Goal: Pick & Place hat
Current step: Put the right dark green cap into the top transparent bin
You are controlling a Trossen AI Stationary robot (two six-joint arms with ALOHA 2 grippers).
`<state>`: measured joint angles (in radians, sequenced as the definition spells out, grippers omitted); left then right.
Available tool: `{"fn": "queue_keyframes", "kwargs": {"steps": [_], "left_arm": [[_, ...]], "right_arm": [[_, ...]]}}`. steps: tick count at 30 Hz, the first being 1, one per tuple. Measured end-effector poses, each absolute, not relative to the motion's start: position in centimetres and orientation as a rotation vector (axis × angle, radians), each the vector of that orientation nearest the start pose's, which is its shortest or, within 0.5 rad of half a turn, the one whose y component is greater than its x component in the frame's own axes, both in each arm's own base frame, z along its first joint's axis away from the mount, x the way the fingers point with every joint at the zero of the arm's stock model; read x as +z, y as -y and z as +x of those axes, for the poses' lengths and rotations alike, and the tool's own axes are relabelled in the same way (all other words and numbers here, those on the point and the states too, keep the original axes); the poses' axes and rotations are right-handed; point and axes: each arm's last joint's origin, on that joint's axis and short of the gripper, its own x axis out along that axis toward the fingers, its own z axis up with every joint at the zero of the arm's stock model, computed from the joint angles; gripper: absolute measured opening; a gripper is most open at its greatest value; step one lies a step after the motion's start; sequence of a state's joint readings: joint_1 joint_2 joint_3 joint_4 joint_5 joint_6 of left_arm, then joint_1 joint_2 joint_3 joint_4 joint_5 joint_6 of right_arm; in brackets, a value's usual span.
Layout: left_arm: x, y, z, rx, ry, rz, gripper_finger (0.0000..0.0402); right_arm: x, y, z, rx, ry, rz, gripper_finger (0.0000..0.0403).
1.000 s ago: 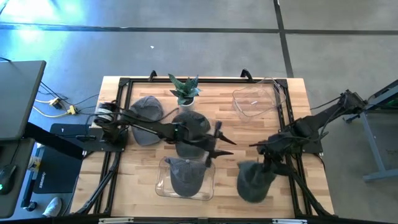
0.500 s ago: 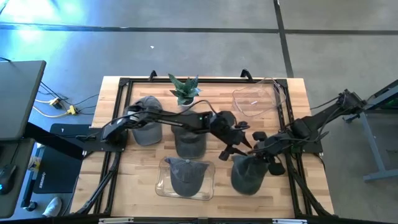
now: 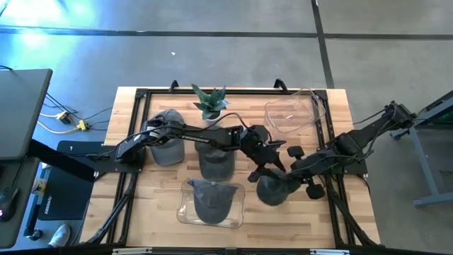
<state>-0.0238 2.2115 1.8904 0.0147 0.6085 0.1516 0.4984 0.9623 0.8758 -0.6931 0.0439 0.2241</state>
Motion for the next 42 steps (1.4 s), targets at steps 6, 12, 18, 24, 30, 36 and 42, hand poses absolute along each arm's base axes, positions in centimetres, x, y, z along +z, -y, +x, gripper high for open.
{"fn": "queue_keyframes", "kwargs": {"steps": [6,12,18,24,30,36,42], "left_arm": [[26.3,3.5,51.0,-0.86,-0.271,0.034,0.0173],[26.2,3.4,51.0,-0.842,-0.277,0.041,0.0172],[26.4,3.1,51.4,-0.67,-0.3,0.003,0.0172],[26.7,3.6,51.5,-0.683,-0.278,-0.024,0.0172],[26.6,3.9,51.6,-0.562,-0.289,-0.001,0.0172],[26.6,3.9,51.5,-0.599,-0.288,-0.008,0.0172],[26.6,3.9,51.5,-0.589,-0.294,-0.001,0.0172]], "right_arm": [[28.7,-8.8,16.4,0.314,-0.84,0.013,0.0035],[28.7,-8.7,16.4,0.31,-0.852,0.021,0.0021],[28.7,-8.7,16.4,0.264,-0.852,0.056,0.0046],[28.7,-8.6,16.4,0.245,-0.845,0.047,0.0023],[28.7,-8.6,16.5,0.248,-0.837,0.051,0.0036],[28.8,-8.7,16.6,0.253,-0.825,0.059,0.0045],[29.0,-8.9,16.7,0.303,-0.811,0.077,0.0022]]}}
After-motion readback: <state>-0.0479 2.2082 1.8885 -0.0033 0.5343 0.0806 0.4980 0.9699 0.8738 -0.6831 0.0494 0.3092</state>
